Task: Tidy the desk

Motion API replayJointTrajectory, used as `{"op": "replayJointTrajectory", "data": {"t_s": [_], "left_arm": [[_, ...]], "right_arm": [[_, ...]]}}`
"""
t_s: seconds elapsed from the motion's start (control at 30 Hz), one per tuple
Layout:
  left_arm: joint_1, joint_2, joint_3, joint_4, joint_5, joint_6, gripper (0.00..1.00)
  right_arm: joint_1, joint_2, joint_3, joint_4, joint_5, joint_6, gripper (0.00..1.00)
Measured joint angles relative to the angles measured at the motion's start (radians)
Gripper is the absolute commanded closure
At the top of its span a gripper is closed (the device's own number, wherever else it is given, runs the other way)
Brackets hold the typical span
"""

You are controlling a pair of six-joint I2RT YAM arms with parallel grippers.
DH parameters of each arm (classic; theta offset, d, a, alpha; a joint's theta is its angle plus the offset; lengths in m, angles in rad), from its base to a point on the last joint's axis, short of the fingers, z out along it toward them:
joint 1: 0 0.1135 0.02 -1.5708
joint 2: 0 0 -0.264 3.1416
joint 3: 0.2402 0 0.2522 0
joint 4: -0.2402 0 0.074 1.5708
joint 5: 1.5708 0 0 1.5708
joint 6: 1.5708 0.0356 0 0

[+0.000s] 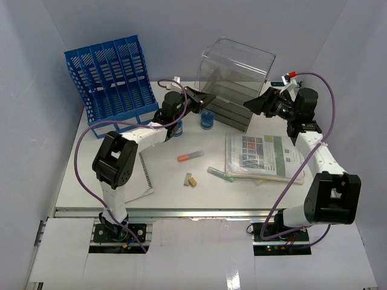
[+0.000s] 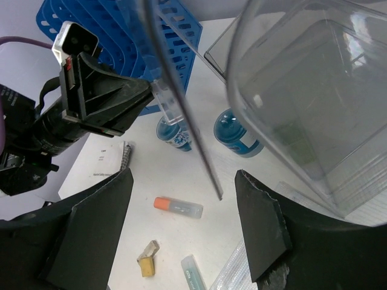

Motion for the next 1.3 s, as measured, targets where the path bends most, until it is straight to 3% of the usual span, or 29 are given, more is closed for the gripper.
{"op": "replayJointTrajectory", "data": {"t_s": [0.23, 0.37, 0.47, 0.6, 0.67, 0.7, 0.83, 0.97, 1.13, 1.3], "left_arm": [[0.000, -0.001, 0.007, -0.008, 0.004, -0.003, 0.99], [0.000, -0.001, 0.014, -0.011, 0.011, -0.004, 0.90], [0.001, -0.001, 0.015, -0.018, 0.010, -0.006, 0.73], [0.004, -0.006, 0.018, -0.019, 0.008, -0.005, 0.44], [0.004, -0.012, 0.023, -0.024, 0.008, -0.003, 0.10], [0.004, -0.015, 0.026, -0.026, 0.009, -0.003, 0.03], [0.005, -0.041, 0.028, -0.056, 0.026, 0.029, 0.02], [0.015, -0.136, -0.063, -0.065, 0.049, 0.104, 0.02], [0.032, -0.315, -0.254, -0.092, 0.053, 0.279, 0.02], [0.039, -0.405, -0.350, -0.153, 0.056, 0.543, 0.02]], "right_arm": [[0.002, 0.044, 0.023, 0.011, 0.002, 0.004, 0.28], [0.009, 0.049, 0.024, 0.041, -0.007, 0.005, 0.46], [0.022, 0.058, 0.024, 0.087, -0.033, 0.008, 0.57], [0.027, 0.063, 0.013, 0.171, -0.059, 0.029, 0.64], [0.030, 0.062, 0.013, 0.205, -0.073, 0.038, 0.68], [0.031, 0.062, 0.013, 0.222, -0.079, 0.041, 0.70], [0.034, 0.060, 0.013, 0.257, -0.093, 0.051, 0.75], [0.034, 0.054, 0.013, 0.267, -0.094, 0.066, 0.80], [0.034, 0.042, 0.014, 0.273, -0.093, 0.091, 0.87], [0.031, 0.037, 0.016, 0.294, -0.096, 0.149, 0.88]]}}
